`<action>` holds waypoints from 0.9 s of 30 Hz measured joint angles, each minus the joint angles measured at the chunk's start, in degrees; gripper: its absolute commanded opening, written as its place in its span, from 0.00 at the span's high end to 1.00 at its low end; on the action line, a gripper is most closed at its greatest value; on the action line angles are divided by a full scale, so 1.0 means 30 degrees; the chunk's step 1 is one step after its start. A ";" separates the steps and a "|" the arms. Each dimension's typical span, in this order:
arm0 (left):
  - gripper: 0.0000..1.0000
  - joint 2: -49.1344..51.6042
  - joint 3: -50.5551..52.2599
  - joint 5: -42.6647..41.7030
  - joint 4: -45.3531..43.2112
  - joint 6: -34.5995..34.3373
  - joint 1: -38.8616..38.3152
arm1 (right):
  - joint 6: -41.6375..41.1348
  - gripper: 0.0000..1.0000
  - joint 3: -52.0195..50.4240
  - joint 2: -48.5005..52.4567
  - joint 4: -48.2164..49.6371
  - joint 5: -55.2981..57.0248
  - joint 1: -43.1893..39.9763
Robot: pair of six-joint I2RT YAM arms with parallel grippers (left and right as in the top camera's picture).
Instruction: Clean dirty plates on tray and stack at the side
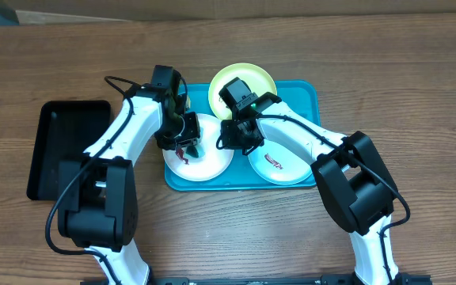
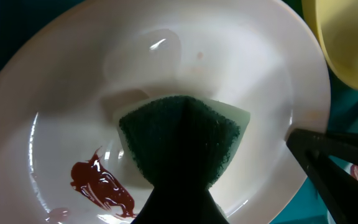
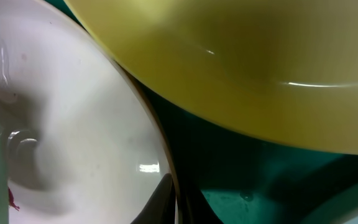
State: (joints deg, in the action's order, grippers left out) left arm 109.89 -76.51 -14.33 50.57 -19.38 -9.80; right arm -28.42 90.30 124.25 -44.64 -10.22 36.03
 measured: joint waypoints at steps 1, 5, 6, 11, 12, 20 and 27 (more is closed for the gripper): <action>0.96 0.0000 0.0000 0.0029 0.0000 0.0000 -0.0036 | -0.0087 0.95 0.0000 0.0007 -0.0044 -0.0029 0.0000; 0.96 0.0000 0.0204 0.0437 -0.0393 0.0000 -0.0124 | -0.0816 0.96 0.0000 0.0007 -0.0197 -0.0168 0.0000; 0.96 0.0000 0.0379 0.0517 -0.0656 0.0000 -0.0117 | -0.1137 0.96 0.0000 0.0007 -0.0211 -0.0182 0.0000; 0.96 0.0000 0.1566 0.0481 -0.2280 -0.0080 -0.0117 | -0.2237 0.96 0.0000 0.0007 -0.0357 -0.0095 0.0000; 0.96 0.0000 0.1734 0.0408 -0.2550 -0.0080 -0.0117 | -0.2361 0.96 0.0000 0.0007 -0.0401 -0.0007 0.0000; 0.96 0.0000 0.2164 0.0073 -0.3461 -0.0073 -0.0153 | -0.2754 0.96 0.0007 0.0000 -0.0583 0.0568 0.0007; 0.96 0.0000 0.2259 0.0291 -0.3781 -0.0066 -0.0539 | -0.3089 0.96 0.0044 0.0000 -0.0772 0.0714 0.0022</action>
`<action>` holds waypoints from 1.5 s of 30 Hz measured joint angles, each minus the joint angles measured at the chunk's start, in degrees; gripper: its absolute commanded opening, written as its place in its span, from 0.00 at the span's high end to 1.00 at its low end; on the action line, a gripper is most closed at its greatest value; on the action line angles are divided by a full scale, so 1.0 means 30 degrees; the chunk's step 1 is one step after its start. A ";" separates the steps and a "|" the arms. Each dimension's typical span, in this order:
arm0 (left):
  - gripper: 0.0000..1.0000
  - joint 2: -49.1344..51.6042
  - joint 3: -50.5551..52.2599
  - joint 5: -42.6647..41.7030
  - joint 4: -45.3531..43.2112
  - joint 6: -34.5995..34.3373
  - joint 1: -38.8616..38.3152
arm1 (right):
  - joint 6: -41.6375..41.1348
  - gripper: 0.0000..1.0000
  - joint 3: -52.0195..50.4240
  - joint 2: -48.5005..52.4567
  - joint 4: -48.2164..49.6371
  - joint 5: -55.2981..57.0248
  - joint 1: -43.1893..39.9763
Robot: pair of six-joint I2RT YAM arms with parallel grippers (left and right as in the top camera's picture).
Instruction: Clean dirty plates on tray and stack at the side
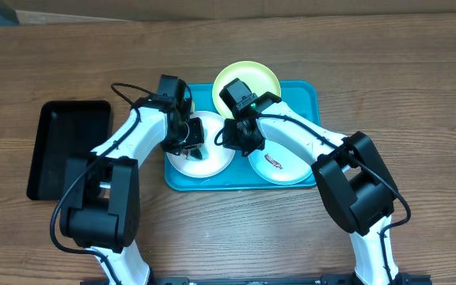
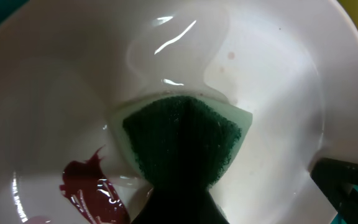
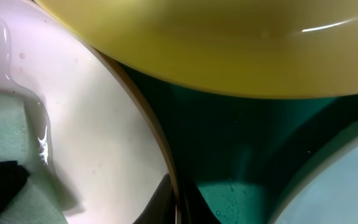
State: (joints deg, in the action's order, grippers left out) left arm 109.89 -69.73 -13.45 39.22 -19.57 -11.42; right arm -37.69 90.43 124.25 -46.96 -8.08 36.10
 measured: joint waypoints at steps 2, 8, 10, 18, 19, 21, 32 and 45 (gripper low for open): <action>0.96 0.0000 0.0000 0.0102 -0.0073 -0.0007 -0.0248 | -0.0160 0.96 0.0000 0.0000 -0.0007 0.0022 0.0000; 0.96 0.0000 0.0022 0.0240 -0.0510 0.0000 -0.1202 | -0.0437 0.96 0.0000 0.0000 0.0000 0.0146 0.0000; 0.96 0.0000 0.0022 0.0495 -0.0532 0.0000 -0.1443 | -0.0437 0.96 0.0000 0.0000 0.0007 0.0175 0.0007; 0.96 -0.0350 0.0831 0.1537 -0.1275 -0.0211 -0.1705 | -0.0444 0.96 0.0000 -0.0007 0.0007 0.0211 0.0022; 0.96 -0.0423 0.0991 0.1588 -0.1443 -0.0342 -0.1705 | -0.0452 0.96 0.0000 0.0000 0.0000 0.0211 0.0015; 0.96 -0.0605 0.1384 0.1712 -0.1865 -0.0459 -0.1698 | -0.0452 0.96 0.0000 0.0000 0.0007 0.0226 0.0015; 0.96 -0.1064 0.2004 0.3461 -0.1792 -0.0984 -0.1705 | -0.0452 0.96 0.0000 -0.0007 -0.0124 0.0291 0.0036; 0.96 -0.1151 0.1814 0.8604 -0.0342 -0.1005 -0.1705 | -0.0452 0.96 0.0066 -0.0007 -0.0219 0.0503 0.0109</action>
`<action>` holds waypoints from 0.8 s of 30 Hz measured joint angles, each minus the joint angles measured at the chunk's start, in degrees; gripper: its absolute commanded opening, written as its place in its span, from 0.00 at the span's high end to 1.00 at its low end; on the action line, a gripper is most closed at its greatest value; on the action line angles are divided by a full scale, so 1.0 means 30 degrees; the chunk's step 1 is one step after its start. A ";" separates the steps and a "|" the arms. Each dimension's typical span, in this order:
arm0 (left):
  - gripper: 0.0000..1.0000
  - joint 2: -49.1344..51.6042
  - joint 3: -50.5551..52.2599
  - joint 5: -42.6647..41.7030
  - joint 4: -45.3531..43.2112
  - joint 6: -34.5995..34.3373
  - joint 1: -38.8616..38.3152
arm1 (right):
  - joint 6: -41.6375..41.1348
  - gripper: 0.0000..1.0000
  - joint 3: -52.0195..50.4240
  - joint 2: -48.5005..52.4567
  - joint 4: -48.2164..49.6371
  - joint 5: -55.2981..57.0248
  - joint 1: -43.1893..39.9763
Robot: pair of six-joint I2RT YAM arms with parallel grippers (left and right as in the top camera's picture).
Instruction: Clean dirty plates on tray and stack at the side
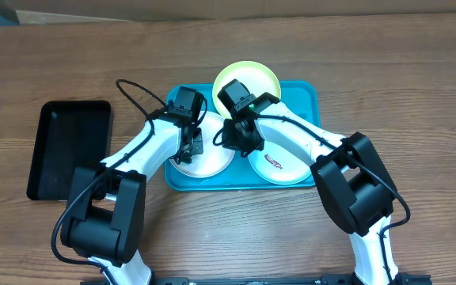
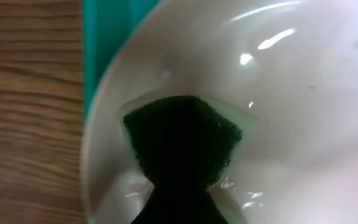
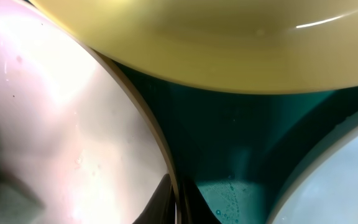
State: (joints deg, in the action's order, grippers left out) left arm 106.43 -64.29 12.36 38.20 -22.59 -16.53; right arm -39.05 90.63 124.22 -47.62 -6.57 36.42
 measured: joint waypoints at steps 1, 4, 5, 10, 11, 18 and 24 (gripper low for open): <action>0.96 0.0036 -0.0058 0.0248 0.0087 -0.0007 0.0007 | 0.0000 0.96 0.0007 0.0007 0.0007 0.0000 0.0000; 0.96 0.0284 -0.0437 0.0816 0.0393 0.0000 0.0007 | -0.0015 0.96 0.0007 0.0000 0.0029 0.0000 0.0000; 0.96 0.0393 -0.0619 0.0962 0.0503 0.0000 0.0007 | -0.0007 0.96 0.0007 0.0000 0.0022 0.0000 0.0000; 0.96 0.0933 -0.1705 0.0729 0.0787 0.0015 0.0117 | -0.0146 0.96 0.0022 0.0000 0.0015 -0.0015 0.0000; 0.96 0.1005 -0.1865 0.0452 0.0656 0.0036 0.0182 | -0.0189 0.96 0.0022 0.0000 0.0015 -0.0007 0.0000; 0.96 0.1042 -0.2055 -0.1880 -0.0350 0.0073 0.0401 | -0.0328 0.96 0.0022 0.0000 0.0007 0.0000 0.0000; 0.96 0.1144 -0.2055 -0.3570 -0.0918 0.0073 0.0423 | -0.0350 0.96 0.0022 0.0007 0.0029 0.0007 0.0000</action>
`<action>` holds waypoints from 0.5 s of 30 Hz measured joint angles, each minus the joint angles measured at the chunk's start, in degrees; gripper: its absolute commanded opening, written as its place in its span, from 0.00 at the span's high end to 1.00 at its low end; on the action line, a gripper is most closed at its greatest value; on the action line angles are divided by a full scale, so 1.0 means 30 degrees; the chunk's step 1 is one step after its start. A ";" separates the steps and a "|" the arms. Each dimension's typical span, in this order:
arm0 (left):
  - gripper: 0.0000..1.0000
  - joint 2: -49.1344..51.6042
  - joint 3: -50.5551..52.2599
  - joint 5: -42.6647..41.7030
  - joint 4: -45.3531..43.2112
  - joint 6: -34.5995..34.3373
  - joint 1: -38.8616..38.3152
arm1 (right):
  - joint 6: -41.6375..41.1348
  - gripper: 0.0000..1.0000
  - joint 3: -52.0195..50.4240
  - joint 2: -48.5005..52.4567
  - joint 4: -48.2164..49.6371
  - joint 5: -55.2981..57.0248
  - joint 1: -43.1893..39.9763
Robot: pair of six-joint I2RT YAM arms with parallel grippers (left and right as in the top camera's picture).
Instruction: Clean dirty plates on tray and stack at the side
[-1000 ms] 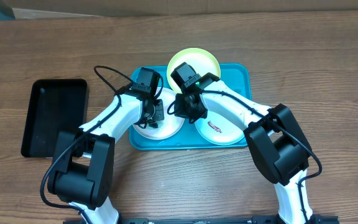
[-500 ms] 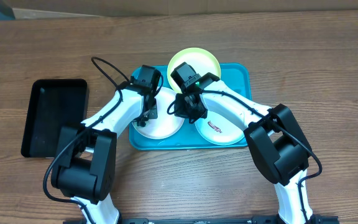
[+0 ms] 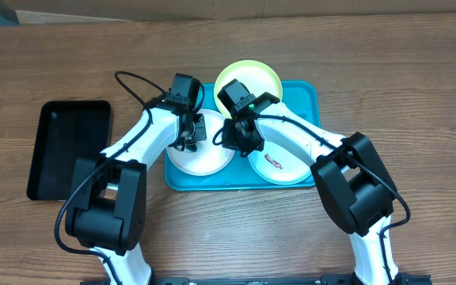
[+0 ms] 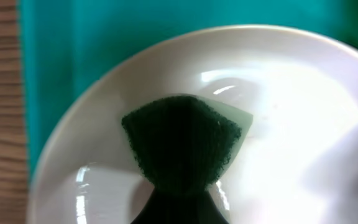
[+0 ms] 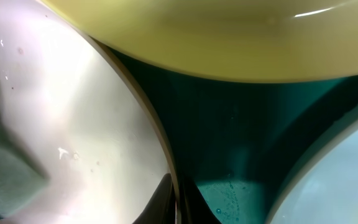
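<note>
On the teal tray (image 3: 303, 103) lies a white plate (image 3: 206, 160), with no sauce showing on it. My left gripper (image 3: 191, 133) is shut on a dark green sponge (image 4: 182, 138) that presses on this plate's far part (image 4: 291, 118). My right gripper (image 3: 230, 141) is shut on the same plate's right rim (image 5: 166, 155), one finger inside and one outside. A second white plate (image 3: 293, 176) with a red sauce smear sits to the right. A yellow-green plate (image 3: 263, 77) rests at the tray's far edge, its underside (image 5: 229, 37) showing in the right wrist view.
A black empty tray (image 3: 62, 146) lies on the wooden table (image 3: 402, 71) to the left of the teal tray. Both arms cross over the teal tray's middle. The yellow-green plate overhangs the teal tray's back rim.
My left gripper with the sponge was at the plate's left edge next to the wood. It is now at the plate's far edge by the tray floor. The right gripper has kept its hold.
At first the sponge sat in the middle of the left plate beside a red sauce smear, my right gripper shut on the rim. Then the sponge was closer to the smear. By the last earlier moment no smear showed, and the plate looks white now.
</note>
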State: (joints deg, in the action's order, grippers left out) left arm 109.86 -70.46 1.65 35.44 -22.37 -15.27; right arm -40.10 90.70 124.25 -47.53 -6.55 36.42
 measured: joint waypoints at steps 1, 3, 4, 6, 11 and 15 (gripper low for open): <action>0.96 0.0051 0.0000 -0.0204 -0.0058 0.0000 0.0000 | 0.0007 0.96 0.0000 0.0000 -0.0007 -0.0007 0.0000; 0.96 0.0189 0.0007 -0.0401 -0.0117 0.0000 0.0000 | 0.0007 0.96 0.0000 -0.0007 -0.0007 0.0000 0.0000; 0.96 0.0255 0.0000 -0.0437 -0.0131 0.0000 0.0015 | 0.0007 0.96 0.0000 0.0000 0.0000 0.0000 0.0000; 0.96 0.0313 0.0000 -0.0415 -0.0131 0.0000 0.0015 | 0.0007 0.96 0.0000 -0.0007 -0.0007 0.0000 0.0000; 0.96 0.0357 -0.0102 0.0750 0.0561 -0.0007 -0.0066 | 0.0007 0.96 0.0000 0.0000 -0.0007 0.0000 0.0000; 0.96 0.0357 -0.0211 0.2630 0.1982 -0.0051 -0.0284 | 0.0007 0.96 0.0000 0.0000 -0.0015 0.0007 0.0000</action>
State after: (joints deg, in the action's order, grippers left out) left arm 110.93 -71.09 9.54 41.39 -22.52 -16.12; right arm -40.07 90.70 124.25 -47.57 -6.52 36.42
